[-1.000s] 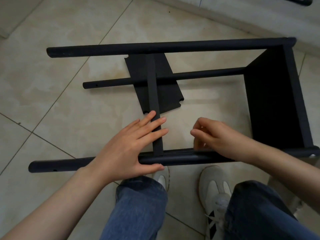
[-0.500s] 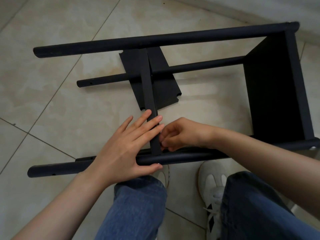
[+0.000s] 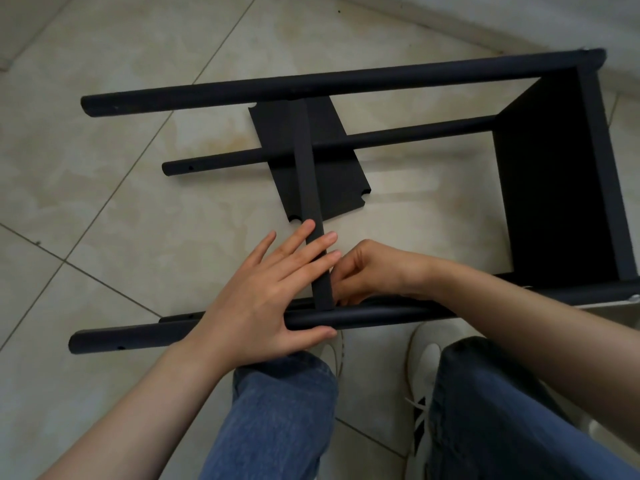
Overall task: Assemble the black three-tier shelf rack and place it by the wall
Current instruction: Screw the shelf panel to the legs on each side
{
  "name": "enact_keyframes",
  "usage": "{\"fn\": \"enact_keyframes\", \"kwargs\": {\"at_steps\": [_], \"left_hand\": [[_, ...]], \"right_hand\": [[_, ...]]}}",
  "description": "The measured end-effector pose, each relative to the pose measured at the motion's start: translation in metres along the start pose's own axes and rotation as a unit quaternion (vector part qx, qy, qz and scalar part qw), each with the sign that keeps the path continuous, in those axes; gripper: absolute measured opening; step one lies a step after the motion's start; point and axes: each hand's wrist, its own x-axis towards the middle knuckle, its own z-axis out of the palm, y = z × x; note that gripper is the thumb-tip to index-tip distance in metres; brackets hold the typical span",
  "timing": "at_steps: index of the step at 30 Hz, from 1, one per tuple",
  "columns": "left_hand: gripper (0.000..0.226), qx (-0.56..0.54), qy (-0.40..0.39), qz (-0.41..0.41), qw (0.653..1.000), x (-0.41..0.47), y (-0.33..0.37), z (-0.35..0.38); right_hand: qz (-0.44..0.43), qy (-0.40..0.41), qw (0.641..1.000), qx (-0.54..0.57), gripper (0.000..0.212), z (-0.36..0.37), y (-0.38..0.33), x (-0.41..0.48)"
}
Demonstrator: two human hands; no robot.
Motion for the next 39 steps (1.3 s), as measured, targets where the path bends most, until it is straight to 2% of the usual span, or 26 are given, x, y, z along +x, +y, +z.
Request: {"fn": "enact_keyframes", "kwargs": {"at_steps": [6, 11, 15, 21, 29, 33, 37, 39], "left_hand": [[0.086, 0.008, -0.011, 0.004, 1.0, 0.0, -0.002, -0.004], [0.086, 0.011, -0.01, 0.006, 1.0, 0.0, -0.002, -0.004], [0.087, 0.009, -0.008, 0.007, 1.0, 0.001, -0.002, -0.003], [0.086, 0.001, -0.005, 0.009, 1.0, 0.001, -0.003, -0.002], [0.085, -0.003, -0.006, 0.004, 1.0, 0.001, -0.002, -0.002], [0.085, -0.003, -0.01, 0.003, 1.0, 0.001, -0.002, -0.002], [0.085, -0.003, -0.011, 0.001, 1.0, 0.001, -0.001, -0.003], [0.085, -0.005, -0.013, 0.001, 1.0, 0.001, -0.001, -0.003]], "right_hand": [[0.03, -0.03, 0.998, 0.054, 0.024, -0.004, 0.004, 0.002], [0.034, -0.04, 0.997, 0.055, 0.026, -0.005, 0.005, 0.004], [0.05, -0.056, 0.995, 0.066, 0.008, -0.004, 0.006, 0.008], [0.098, -0.104, 0.984, 0.108, 0.01, -0.009, 0.005, 0.009], [0.086, -0.105, 0.985, 0.103, 0.014, -0.005, 0.005, 0.012], [0.077, -0.096, 0.986, 0.11, 0.024, -0.005, 0.007, 0.014], [0.059, -0.096, 0.99, 0.082, 0.021, -0.009, 0.008, 0.011], [0.056, -0.088, 0.992, 0.076, 0.028, -0.011, 0.007, 0.01]]}}
